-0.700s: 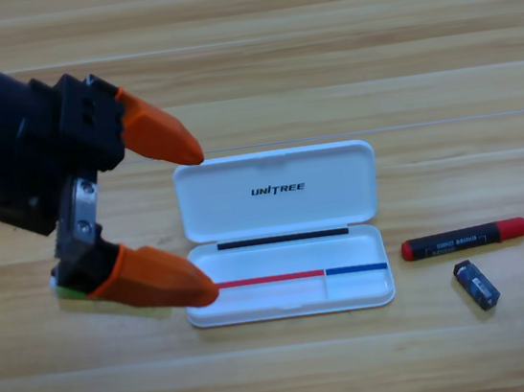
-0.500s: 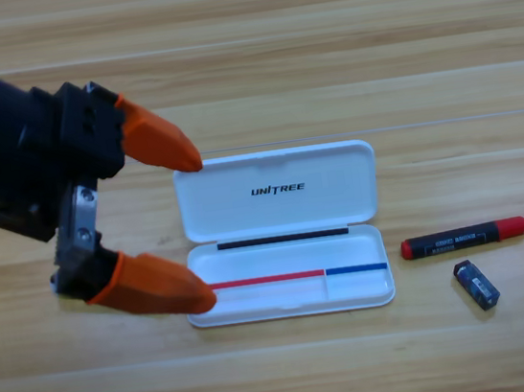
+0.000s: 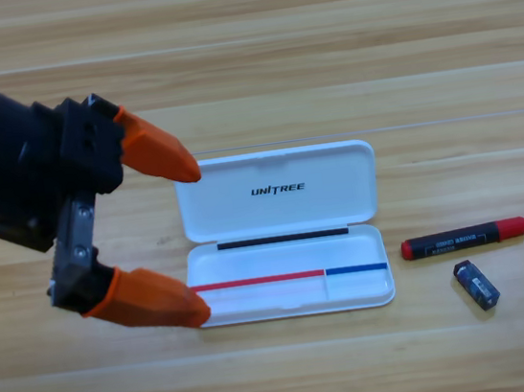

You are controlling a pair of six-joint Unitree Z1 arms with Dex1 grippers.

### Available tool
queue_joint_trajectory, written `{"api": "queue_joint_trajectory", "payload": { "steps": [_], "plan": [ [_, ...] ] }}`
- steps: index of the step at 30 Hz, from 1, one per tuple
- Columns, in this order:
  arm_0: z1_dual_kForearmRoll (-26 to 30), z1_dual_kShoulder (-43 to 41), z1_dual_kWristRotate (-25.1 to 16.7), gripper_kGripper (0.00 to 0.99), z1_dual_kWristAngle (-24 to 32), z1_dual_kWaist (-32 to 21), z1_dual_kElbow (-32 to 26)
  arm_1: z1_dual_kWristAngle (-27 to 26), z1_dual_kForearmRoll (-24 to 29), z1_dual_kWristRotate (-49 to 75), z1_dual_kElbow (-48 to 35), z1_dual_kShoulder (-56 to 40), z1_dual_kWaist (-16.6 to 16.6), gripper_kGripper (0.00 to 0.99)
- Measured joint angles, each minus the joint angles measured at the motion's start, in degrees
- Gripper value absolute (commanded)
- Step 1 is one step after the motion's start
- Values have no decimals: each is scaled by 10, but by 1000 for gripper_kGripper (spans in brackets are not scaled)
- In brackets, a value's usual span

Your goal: Clean up eraser and pencils

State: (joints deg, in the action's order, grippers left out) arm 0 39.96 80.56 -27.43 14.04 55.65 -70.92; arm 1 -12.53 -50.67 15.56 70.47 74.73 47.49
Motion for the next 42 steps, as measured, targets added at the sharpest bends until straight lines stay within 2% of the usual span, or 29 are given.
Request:
{"api": "queue_joint_trajectory", "payload": {
  "steps": [4, 8, 10, 17, 20, 22, 25, 27, 31, 38, 42],
  "plan": [
    [0, 0, 0, 986, 0, 0, 0, 61, 0, -37, 0, 49, -2, 982],
    [0, 0, 0, 986, 0, 0, 1, 159, 6, -116, 3, 106, -4, 982],
    [0, 0, 0, 988, 0, 0, 1, 170, 7, -132, 6, 131, -8, 983],
    [0, 3, -2, 986, -2, 0, 1, 165, 29, -134, 0, 223, -18, 988],
    [15, 8, -29, 986, -20, 0, -1, 155, 54, -158, 0, 268, -19, 985],
    [50, 17, -53, 983, -66, 1, -14, 147, 68, -161, 0, 295, -20, 982],
    [97, 36, -95, 983, -168, 1, -47, 145, 73, -180, 3, 332, -20, 979],
    [103, 52, -129, 983, -227, 1, -55, 145, 73, -188, 6, 353, -20, 976],
    [103, 90, -179, 983, -286, -14, -58, 144, 73, -205, 8, 377, -20, 946],
    [103, 155, -228, 980, -297, -81, -84, 137, 73, -230, 8, 399, -20, 891],
    [106, 197, -242, 973, -283, -113, -84, 129, 73, -239, 8, 403, -20, 810]
  ]
}}
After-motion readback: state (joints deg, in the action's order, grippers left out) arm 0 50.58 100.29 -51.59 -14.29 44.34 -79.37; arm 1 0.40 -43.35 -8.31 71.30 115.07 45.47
